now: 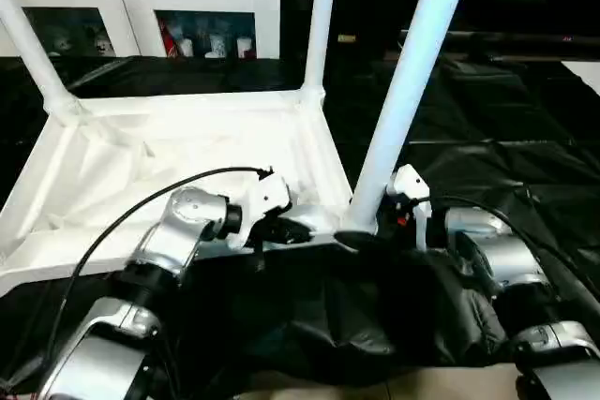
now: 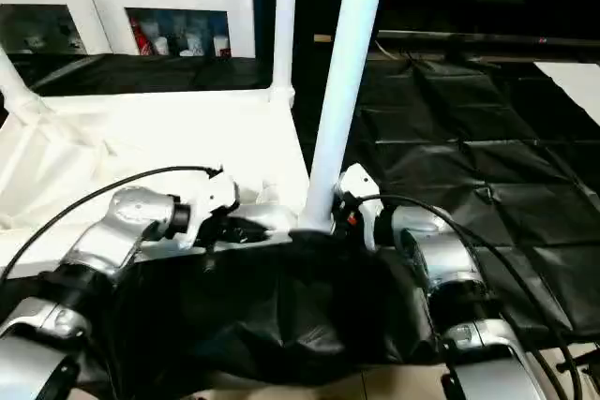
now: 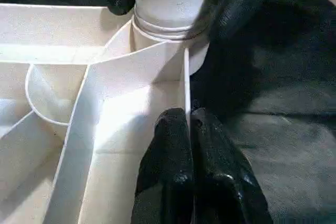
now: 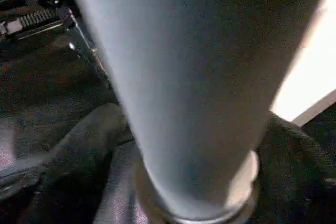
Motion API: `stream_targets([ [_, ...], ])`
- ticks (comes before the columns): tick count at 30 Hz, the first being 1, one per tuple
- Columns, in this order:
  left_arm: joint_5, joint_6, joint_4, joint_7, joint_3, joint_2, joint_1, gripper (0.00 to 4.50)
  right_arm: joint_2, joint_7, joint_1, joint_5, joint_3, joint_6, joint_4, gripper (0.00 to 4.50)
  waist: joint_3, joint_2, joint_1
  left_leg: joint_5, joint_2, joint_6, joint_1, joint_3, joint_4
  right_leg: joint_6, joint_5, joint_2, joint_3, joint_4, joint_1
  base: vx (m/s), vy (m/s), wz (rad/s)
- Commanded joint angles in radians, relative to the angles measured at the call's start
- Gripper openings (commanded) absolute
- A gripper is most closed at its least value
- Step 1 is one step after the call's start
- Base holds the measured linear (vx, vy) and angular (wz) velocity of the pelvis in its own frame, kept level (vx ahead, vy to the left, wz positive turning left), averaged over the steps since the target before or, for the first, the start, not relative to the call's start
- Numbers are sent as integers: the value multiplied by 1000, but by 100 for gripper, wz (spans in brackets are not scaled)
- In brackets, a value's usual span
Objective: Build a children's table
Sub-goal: Rotate leg to tighten
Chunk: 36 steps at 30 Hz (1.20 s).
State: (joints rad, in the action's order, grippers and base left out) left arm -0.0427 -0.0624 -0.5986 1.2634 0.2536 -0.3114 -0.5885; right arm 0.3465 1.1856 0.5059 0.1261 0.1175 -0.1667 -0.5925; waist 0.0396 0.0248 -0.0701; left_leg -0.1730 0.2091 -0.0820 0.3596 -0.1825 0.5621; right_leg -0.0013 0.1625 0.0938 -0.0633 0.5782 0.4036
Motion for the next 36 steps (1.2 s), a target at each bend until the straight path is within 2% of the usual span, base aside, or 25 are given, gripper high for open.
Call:
stream_targets([
  [1,35,-6,32,52,32,19,18,0,3,20,-12,16,22,-19,26,360,-56,-1,-3,-225,27,55,-7,-4,-61,-245,196,41,32,-50,-47,0,0,0],
  [6,37,-18,46,61,34,16,24,0,1,31,-29,25,31,-35,55,317,-55,1,-7,-229,26,51,-8,-5,-61,-236,212,41,33,-52,-47,0,0,0],
  [8,33,-11,37,41,33,20,19,0,-4,29,-38,25,33,-45,67,312,-56,3,-8,-228,26,49,-8,-6,-61,-234,215,41,33,-52,-46,0,0,0],
  [10,29,-9,29,24,31,25,14,0,-9,23,-41,24,32,-48,69,282,-56,2,-11,-225,26,48,-9,-6,-60,-232,214,41,34,-52,-46,0,0,0],
  [12,13,-2,-11,-55,14,53,-11,0,-38,-42,-46,12,23,-42,55,276,-56,4,-12,-229,25,46,-8,-6,-61,-228,221,41,34,-53,-45,0,0,0],
  [15,-9,-11,-66,-168,-7,98,-54,0,-102,-245,-15,-25,-12,-20,-32,263,-52,5,-8,-269,20,17,-14,-3,-64,-193,329,47,35,-67,-38,0,0,0],
  [16,-13,-11,-73,-185,-8,105,-60,0,-112,-276,-9,-27,-19,-19,-46,262,-51,5,-5,-285,18,13,-14,-2,-64,-185,359,46,35,-70,-37,0,0,0],
  [17,-27,-16,-101,-243,-11,130,-84,0,-151,-390,14,-35,-43,-21,-96,261,-51,6,-1,-291,17,5,-11,2,-66,-162,404,47,34,-74,-38,0,0,0],
  [18,-30,-16,-105,-251,-11,133,-87,0,-156,-405,17,-35,-46,-21,-102,261,-50,5,2,-298,16,0,-13,2,-67,-157,419,46,34,-76,-35,0,0,0],
  [19,-43,-25,-137,-321,-14,163,-115,0,-195,-517,42,-41,-69,-15,-151,261,-51,-1,7,-309,16,-8,-15,5,-67,-149,435,46,33,-78,-34,0,0,0],
  [20,-45,-28,-146,-336,-15,171,-122,0,-205,-546,48,-43,-76,-13,-162,261,-49,0,12,-317,14,-11,-14,4,-68,-145,443,44,33,-81,-31,0,0,0],
  [21,-45,-29,-150,-342,-16,175,-125,0,-210,-562,52,-44,-79,-12,-167,261,-51,4,16,-319,13,-8,-12,6,-68,-135,452,45,30,-83,-36,0,0,0],
  [23,-57,-38,-180,-426,-24,206,-151,0,-248,-665,79,-39,-110,-13,-212,261,-53,-1,18,-311,15,-4,-13,6,-67,-145,418,43,33,-80,-32,0,0,0],
  [26,-58,-38,-202,-460,-32,229,-165,0,-283,-755,104,-33,-142,-10,-248,261,-56,0,18,-276,14,2,-9,3,-65,-166,338,41,34,-73,-35,0,0,0],
  [27,-60,-36,-213,-474,-34,240,-171,0,-300,-794,118,-31,-154,-5,-267,261,-59,0,19,-260,14,3,-6,4,-64,-178,302,41,32,-66,-41,0,0,0],
  [29,-64,-27,-227,-487,-34,250,-176,0,-322,-815,133,-33,-156,16,-287,261,-61,0,19,-227,13,14,-6,1,-61,-199,233,40,33,-59,-43,0,0,0],
  [30,-64,-17,-227,-476,-29,250,-174,0,-330,-794,135,-30,-151,35,-287,296,-61,0,19,-223,13,18,-4,1,-60,-202,220,39,33,-58,-45,0,0,0],
  [32,-63,7,-225,-453,-17,245,-166,0,-338,-755,138,-20,-145,53,-283,331,-62,0,18,-211,13,31,-4,0,-59,-214,186,39,33,-55,-47,0,0,0],
  [33,-63,15,-219,-437,-10,240,-160,0,-337,-738,136,-17,-141,55,-275,333,-62,4,17,-203,13,40,-3,-1,-58,-219,174,40,33,-53,-49,0,0,0],
  [34,-63,22,-217,-425,-6,236,-156,0,-336,-728,137,-18,-139,58,-273,333,-61,2,16,-203,14,47,-4,-2,-58,-223,171,41,33,-53,-49,0,0,0],
  [36,-63,32,-214,-420,-5,230,-150,0,-315,-707,130,-30,-126,63,-253,357,-59,5,16,-217,15,48,-5,-2,-59,-221,194,41,33,-56,-49,0,0,0],
])
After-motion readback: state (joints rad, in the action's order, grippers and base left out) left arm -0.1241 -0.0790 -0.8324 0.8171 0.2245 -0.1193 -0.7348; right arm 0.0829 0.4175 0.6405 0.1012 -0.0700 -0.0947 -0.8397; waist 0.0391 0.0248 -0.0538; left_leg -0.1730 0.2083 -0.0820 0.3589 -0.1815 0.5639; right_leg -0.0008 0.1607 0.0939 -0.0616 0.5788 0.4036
